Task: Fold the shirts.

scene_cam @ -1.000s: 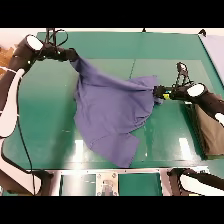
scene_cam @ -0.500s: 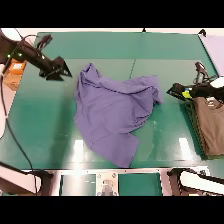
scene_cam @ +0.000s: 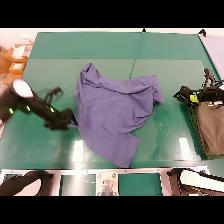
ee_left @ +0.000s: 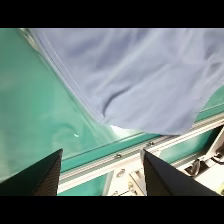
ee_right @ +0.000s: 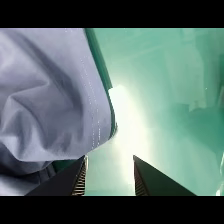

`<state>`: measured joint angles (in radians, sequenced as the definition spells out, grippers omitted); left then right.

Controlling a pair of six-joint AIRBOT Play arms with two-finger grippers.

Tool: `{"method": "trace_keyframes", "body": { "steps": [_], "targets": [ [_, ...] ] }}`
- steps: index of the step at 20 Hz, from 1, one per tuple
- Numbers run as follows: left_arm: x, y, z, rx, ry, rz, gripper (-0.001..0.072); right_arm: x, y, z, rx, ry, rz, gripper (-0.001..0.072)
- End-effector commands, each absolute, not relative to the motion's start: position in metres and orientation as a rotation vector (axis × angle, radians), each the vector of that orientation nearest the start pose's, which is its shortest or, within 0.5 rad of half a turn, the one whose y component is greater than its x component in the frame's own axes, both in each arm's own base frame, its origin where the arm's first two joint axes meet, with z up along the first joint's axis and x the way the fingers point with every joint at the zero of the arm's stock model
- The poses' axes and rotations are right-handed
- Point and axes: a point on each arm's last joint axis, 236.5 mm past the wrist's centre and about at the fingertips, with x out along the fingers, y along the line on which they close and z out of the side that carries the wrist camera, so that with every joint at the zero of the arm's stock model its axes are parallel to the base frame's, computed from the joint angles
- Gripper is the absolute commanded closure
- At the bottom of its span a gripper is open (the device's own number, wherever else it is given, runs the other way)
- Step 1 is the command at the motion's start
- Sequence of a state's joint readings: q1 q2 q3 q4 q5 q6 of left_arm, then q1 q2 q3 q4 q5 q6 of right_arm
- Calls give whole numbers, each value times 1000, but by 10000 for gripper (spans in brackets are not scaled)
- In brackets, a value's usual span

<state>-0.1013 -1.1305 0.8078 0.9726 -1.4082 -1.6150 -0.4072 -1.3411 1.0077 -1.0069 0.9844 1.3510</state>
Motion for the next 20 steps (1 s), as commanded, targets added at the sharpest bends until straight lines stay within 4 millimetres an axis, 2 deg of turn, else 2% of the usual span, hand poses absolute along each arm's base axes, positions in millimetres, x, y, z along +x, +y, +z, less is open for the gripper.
{"method": "trace_keyframes", "body": {
  "steps": [1, 3, 5, 11, 13, 15, 16, 17, 18, 20],
  "targets": [
    [178, -188, -68, -644, 1721, -364, 142, 396, -54, -35, 654, 1144, -15, 379],
    [171, -205, -82, -694, 1695, -357, 142, 395, -53, -39, 659, 1158, -12, 379],
    [174, -213, -90, -708, 1647, -345, 143, 395, -51, -39, 658, 1158, -8, 379],
    [184, -227, -92, -708, 1574, -344, 144, 397, -40, -38, 648, 1164, 14, 379],
    [178, -234, -99, -707, 1585, -345, 148, 397, -40, -38, 652, 1163, 16, 379],
    [164, -237, -111, -667, 1641, -357, 317, 396, -39, -38, 653, 1170, 19, 378],
    [163, -236, -112, -646, 1643, -377, 558, 393, -38, -38, 656, 1180, 24, 378],
    [167, -235, -107, -621, 1634, -409, 674, 391, -36, -39, 658, 1192, 30, 377],
    [176, -230, -101, -604, 1626, -421, 674, 388, -34, -39, 660, 1205, 37, 378],
    [204, -198, -87, -508, 1605, -406, 675, 379, -27, -40, 668, 1246, 61, 378]
  ]
}}
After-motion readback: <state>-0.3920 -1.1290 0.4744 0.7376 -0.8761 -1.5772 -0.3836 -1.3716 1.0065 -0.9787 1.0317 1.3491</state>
